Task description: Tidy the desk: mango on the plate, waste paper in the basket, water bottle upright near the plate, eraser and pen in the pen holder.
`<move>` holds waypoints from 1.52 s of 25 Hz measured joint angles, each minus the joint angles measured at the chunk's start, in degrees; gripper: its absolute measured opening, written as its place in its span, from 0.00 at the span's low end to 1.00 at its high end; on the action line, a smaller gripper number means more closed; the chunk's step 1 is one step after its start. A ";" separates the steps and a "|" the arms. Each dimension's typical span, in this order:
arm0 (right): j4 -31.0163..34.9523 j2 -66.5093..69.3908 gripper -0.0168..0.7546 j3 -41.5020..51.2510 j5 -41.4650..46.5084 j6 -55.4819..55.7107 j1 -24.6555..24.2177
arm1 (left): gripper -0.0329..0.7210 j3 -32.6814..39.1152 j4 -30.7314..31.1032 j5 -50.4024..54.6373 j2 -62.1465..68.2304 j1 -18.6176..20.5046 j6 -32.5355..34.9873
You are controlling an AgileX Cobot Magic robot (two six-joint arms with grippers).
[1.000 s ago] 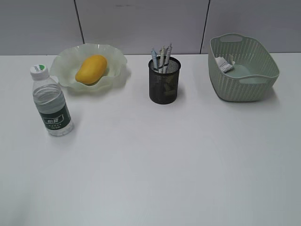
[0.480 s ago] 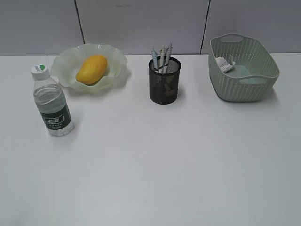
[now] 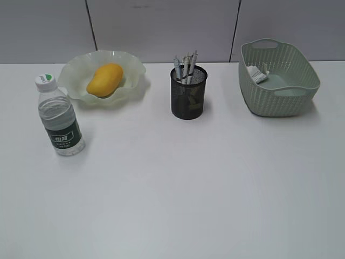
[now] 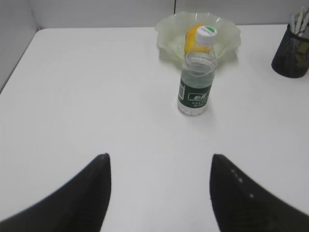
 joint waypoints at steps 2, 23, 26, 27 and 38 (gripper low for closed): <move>0.00 0.00 0.59 0.00 -0.05 0.00 0.00 | 0.69 0.60 0.00 0.89 0.00 0.00 0.00; 0.00 0.00 0.59 0.00 -0.05 0.00 0.00 | 0.66 0.80 1.38 1.10 -0.07 0.11 -1.99; 0.00 0.00 0.59 0.00 -0.05 0.00 0.00 | 0.66 0.80 1.38 1.10 -0.07 0.11 -2.04; 0.00 0.00 0.59 0.00 -0.05 0.00 0.00 | 0.66 0.80 1.38 1.10 -0.07 0.11 -2.04; 0.00 0.00 0.59 0.00 -0.05 0.06 0.00 | 0.62 0.80 1.38 1.10 -0.07 0.11 -2.04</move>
